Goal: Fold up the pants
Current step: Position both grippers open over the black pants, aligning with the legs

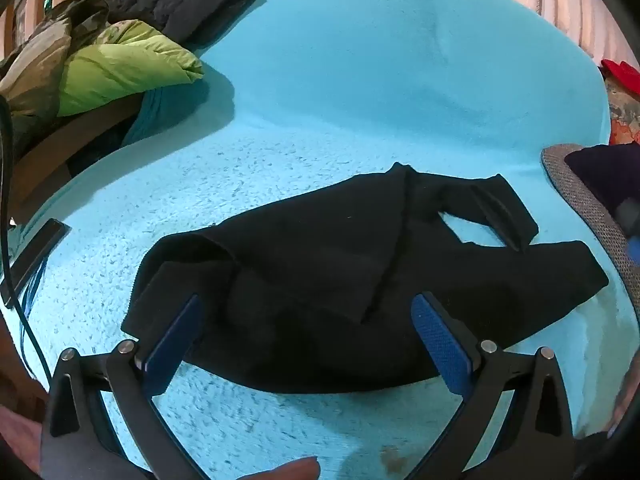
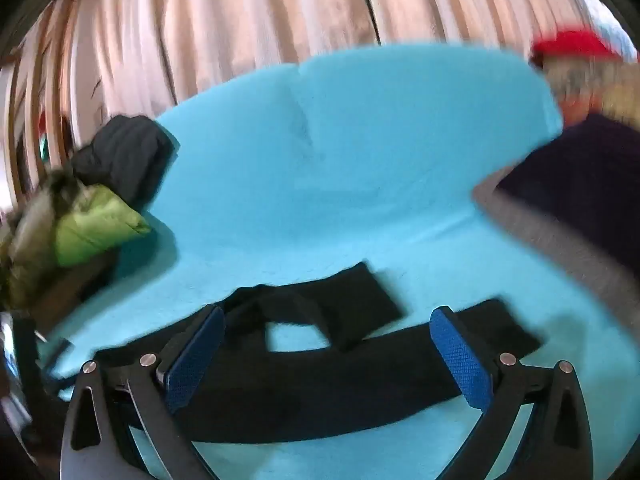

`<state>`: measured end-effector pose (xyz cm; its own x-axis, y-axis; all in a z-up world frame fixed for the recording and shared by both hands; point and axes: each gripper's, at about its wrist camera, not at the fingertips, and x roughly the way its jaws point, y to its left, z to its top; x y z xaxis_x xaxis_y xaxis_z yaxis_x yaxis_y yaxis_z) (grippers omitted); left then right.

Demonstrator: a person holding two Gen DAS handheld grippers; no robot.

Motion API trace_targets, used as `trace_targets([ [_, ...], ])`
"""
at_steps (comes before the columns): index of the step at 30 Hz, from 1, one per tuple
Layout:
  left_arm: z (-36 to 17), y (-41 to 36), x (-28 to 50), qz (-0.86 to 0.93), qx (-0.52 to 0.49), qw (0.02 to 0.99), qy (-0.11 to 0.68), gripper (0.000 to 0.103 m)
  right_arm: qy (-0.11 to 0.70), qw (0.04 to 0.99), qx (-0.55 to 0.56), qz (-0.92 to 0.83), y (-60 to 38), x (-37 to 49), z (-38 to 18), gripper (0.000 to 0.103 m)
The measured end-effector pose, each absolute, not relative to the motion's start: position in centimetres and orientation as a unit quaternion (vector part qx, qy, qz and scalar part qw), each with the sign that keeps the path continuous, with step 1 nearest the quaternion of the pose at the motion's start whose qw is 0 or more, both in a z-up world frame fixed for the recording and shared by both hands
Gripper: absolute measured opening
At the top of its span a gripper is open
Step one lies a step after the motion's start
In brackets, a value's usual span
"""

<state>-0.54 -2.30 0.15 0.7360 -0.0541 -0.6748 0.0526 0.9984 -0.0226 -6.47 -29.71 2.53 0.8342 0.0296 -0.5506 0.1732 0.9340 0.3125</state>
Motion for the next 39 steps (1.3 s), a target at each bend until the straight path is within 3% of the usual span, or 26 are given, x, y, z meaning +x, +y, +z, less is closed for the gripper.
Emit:
trace_targets([
  [5,0.2,-4.9,-1.2,-0.041,0.014,0.932,0.36,0.103,0.397,0.876,0.27,-0.036,-32.8,-3.8,-2.4,0.096],
  [12,0.3,-7.0,-1.9,-0.04,0.021,0.934,0.355,0.103,0.384,0.876,0.29,-0.028,-34.2,-2.2,-2.4,0.096],
  [14,0.0,-7.3,-1.8,-0.035,0.026,0.934,0.354,0.103,0.393,0.873,0.288,-0.035,-32.9,-6.5,-1.9,0.096],
  [23,-1.1,-8.3,-0.6,-0.06,0.034,0.93,0.361,0.103,0.362,0.86,0.361,-0.003,-33.7,-6.7,-2.5,0.099],
  [39,-0.4,-7.0,-0.9,-0.077,0.005,0.931,0.357,0.103,0.405,0.847,0.345,-0.015,-33.7,-6.1,-3.4,0.099],
])
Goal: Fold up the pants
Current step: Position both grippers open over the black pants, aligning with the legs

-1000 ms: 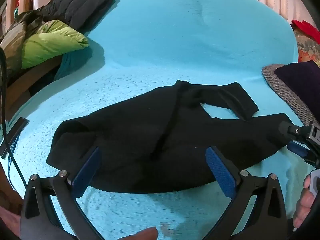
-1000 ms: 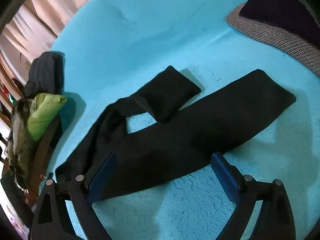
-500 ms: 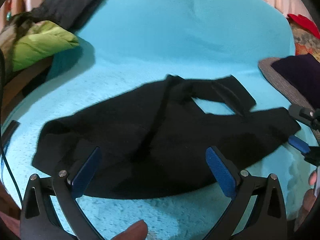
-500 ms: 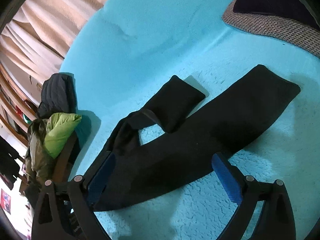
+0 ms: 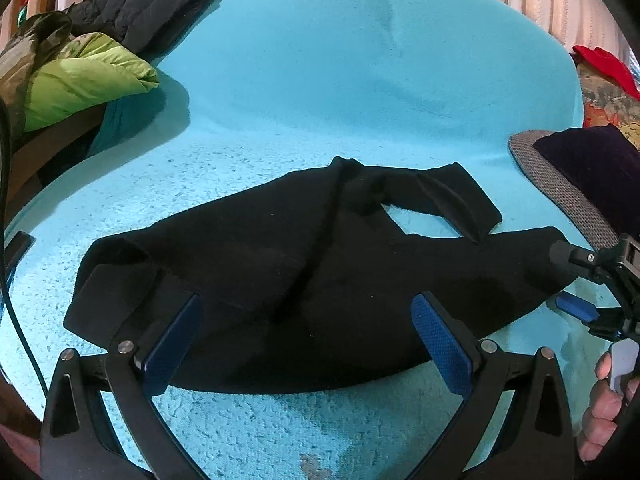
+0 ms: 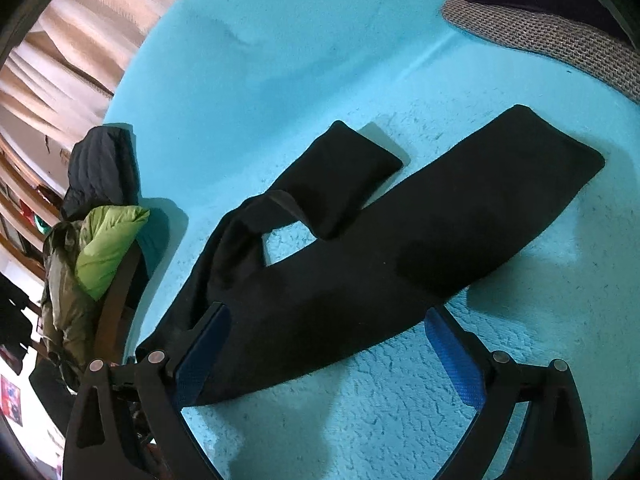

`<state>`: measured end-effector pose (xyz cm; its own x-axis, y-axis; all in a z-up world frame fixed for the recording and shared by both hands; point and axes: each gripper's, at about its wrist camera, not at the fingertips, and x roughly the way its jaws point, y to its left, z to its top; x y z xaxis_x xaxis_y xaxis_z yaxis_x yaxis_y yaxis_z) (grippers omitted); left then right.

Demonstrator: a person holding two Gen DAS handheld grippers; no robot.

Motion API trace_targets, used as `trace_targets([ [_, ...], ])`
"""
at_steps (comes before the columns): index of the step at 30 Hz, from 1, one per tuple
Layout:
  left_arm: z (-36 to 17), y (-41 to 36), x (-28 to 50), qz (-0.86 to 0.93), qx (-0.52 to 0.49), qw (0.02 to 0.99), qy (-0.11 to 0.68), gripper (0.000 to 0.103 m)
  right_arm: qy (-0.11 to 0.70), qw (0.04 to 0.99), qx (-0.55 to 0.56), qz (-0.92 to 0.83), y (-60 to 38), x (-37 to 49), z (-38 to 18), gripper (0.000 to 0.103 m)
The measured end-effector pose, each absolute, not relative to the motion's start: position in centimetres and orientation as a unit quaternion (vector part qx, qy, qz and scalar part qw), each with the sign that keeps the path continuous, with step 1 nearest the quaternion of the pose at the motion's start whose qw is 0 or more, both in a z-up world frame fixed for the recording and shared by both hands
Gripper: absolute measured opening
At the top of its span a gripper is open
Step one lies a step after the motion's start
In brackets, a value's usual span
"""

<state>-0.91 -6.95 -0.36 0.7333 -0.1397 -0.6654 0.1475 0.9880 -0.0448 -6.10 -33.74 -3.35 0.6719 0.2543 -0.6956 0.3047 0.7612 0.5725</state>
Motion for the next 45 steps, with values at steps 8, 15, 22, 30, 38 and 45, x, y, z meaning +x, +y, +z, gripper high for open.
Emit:
trace_targets([
  [8,-0.3,-5.8,-0.5,-0.067,-0.023,0.931,0.358,0.103,0.4,0.845,0.355,-0.026,-34.3,-6.0,-3.6,0.099],
  [15,-0.3,-5.6,-0.8,-0.055,-0.025,0.933,0.354,0.103,0.39,0.848,0.359,-0.025,-34.5,-5.8,-3.9,0.099],
  [22,-0.3,-6.0,-0.9,-0.07,-0.015,0.931,0.357,0.103,0.385,0.847,0.364,-0.022,-34.6,-5.8,-4.1,0.099],
  [30,-0.4,-6.0,-1.0,-0.074,-0.014,0.932,0.356,0.103,0.387,0.846,0.366,-0.028,-34.8,-5.7,-4.4,0.099],
  [38,-0.6,-5.8,-0.8,-0.065,-0.018,0.93,0.361,0.103,0.387,0.846,0.367,-0.031,-35.1,-5.7,-4.5,0.099],
  [45,-1.1,-5.8,-0.6,-0.066,-0.021,0.924,0.376,0.103,0.387,0.846,0.364,-0.031,-35.1,-5.7,-4.5,0.099],
])
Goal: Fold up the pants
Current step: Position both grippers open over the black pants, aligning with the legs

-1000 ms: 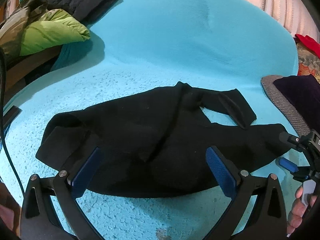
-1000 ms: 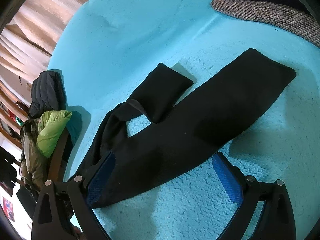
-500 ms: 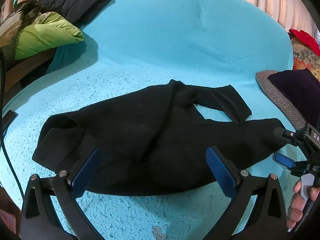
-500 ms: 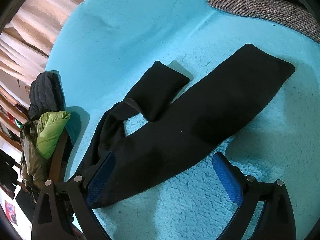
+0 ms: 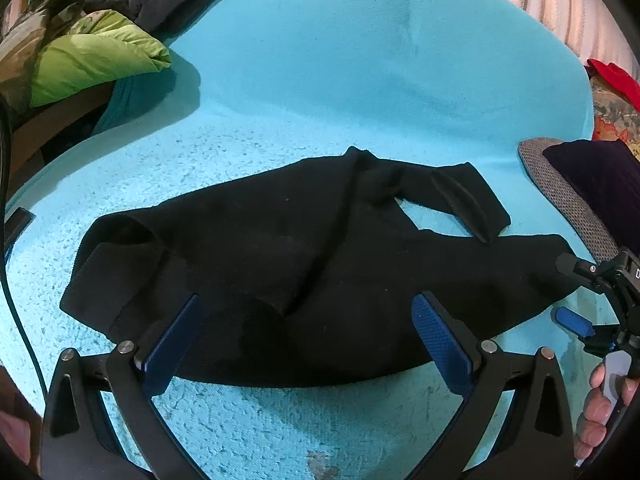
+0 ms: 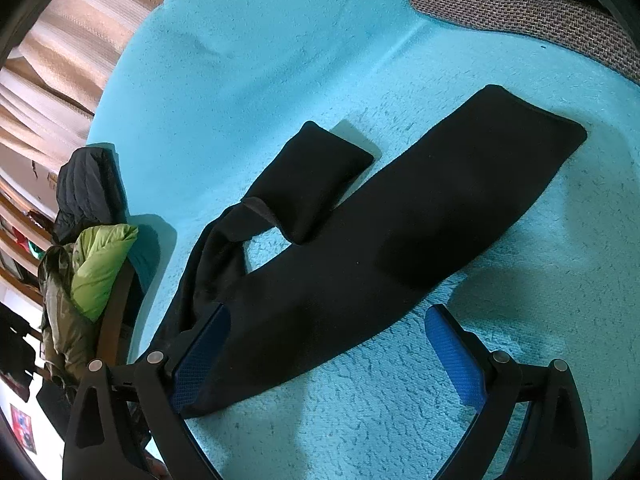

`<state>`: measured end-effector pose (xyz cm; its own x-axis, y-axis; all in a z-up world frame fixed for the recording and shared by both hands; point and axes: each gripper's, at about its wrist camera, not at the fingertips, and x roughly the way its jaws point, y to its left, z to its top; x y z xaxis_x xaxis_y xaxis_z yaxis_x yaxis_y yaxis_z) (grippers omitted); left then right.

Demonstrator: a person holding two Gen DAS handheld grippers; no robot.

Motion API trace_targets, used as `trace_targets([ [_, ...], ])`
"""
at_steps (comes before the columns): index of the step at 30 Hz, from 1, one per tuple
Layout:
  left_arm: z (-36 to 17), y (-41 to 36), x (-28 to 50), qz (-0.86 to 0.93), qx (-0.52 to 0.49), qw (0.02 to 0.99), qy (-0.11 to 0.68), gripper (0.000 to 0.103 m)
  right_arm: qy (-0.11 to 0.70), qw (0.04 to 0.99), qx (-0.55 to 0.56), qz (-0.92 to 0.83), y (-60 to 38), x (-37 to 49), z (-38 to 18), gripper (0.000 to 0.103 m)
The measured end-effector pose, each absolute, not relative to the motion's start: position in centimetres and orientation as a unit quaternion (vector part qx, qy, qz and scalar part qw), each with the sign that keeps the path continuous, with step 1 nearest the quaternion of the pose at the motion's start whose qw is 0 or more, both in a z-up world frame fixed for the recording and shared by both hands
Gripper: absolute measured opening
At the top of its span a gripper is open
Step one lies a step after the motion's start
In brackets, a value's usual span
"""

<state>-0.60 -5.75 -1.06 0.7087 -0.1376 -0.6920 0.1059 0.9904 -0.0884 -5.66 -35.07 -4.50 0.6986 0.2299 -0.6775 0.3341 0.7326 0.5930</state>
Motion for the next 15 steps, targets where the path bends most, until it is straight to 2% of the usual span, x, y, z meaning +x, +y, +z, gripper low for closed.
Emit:
trace_targets([
  [15,-1.3,-5.7,-0.5,-0.068,-0.019,0.921,0.384,0.103,0.392,0.854,0.342,-0.014,-34.2,-5.1,-5.1,0.099],
])
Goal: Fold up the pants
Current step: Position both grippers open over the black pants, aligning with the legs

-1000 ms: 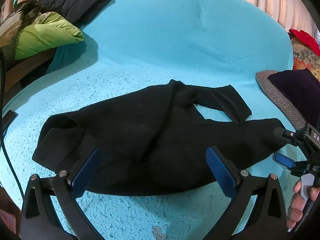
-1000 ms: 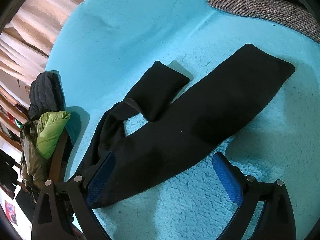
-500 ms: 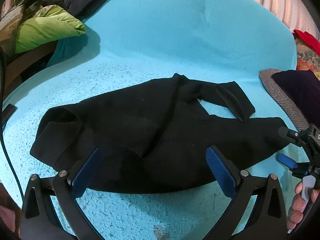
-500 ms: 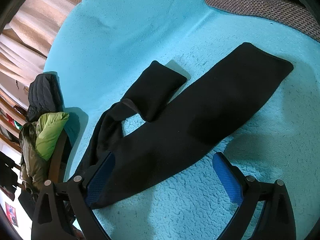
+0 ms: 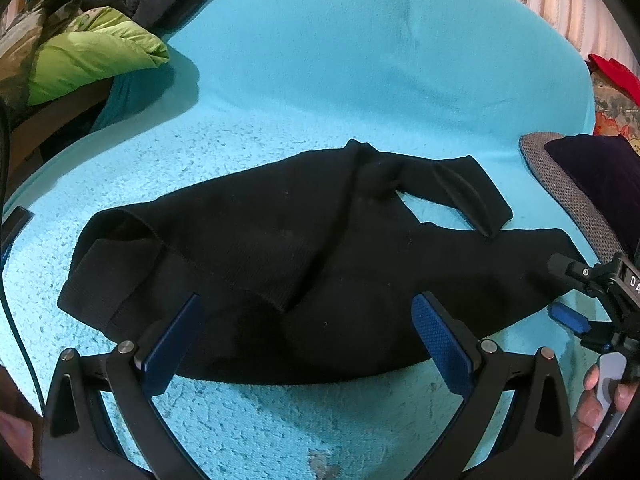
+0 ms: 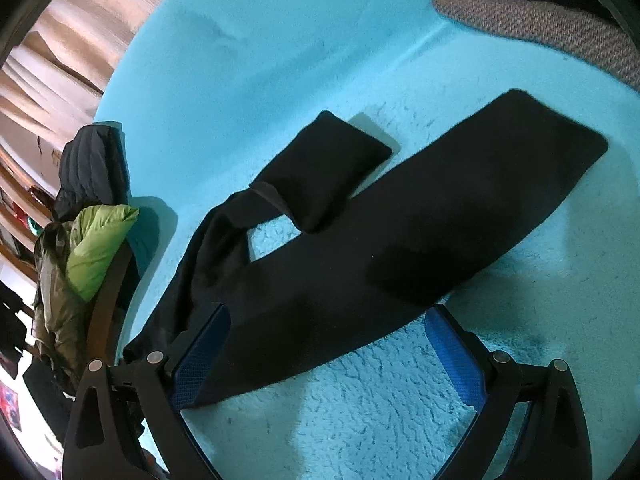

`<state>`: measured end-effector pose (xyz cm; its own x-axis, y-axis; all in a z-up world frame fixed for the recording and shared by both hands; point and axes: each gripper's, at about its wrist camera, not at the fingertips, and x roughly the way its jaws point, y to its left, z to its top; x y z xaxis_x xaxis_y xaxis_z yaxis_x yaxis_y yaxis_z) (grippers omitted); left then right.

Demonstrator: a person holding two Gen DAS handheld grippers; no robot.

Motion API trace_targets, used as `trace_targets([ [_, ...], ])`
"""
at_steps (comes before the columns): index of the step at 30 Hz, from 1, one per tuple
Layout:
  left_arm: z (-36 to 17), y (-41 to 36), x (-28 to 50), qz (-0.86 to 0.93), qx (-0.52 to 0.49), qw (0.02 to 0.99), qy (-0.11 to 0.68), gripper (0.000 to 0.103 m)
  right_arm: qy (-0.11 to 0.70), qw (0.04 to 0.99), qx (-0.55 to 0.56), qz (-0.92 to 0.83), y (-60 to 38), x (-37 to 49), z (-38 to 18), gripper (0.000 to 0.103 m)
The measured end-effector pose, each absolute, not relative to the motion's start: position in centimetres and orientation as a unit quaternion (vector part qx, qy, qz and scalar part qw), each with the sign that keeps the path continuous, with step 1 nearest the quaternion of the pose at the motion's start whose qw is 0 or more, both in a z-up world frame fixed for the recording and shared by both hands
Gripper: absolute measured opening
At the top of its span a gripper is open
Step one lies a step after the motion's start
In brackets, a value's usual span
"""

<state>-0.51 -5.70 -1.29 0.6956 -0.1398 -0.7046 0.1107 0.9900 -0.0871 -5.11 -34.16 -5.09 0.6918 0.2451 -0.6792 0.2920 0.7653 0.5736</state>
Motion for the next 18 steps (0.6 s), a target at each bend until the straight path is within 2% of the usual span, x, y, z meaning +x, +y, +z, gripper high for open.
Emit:
trace_targets([
  [14,-1.3,-6.0,-0.3,-0.08,-0.016,0.919,0.385,0.103,0.398,0.85,0.346,-0.021,-34.6,-5.2,-5.2,0.099],
  [18,0.7,-4.5,-0.9,-0.103,-0.043,0.925,0.363,0.103,0.398,0.85,0.345,-0.023,-34.6,-5.3,-5.2,0.099],
])
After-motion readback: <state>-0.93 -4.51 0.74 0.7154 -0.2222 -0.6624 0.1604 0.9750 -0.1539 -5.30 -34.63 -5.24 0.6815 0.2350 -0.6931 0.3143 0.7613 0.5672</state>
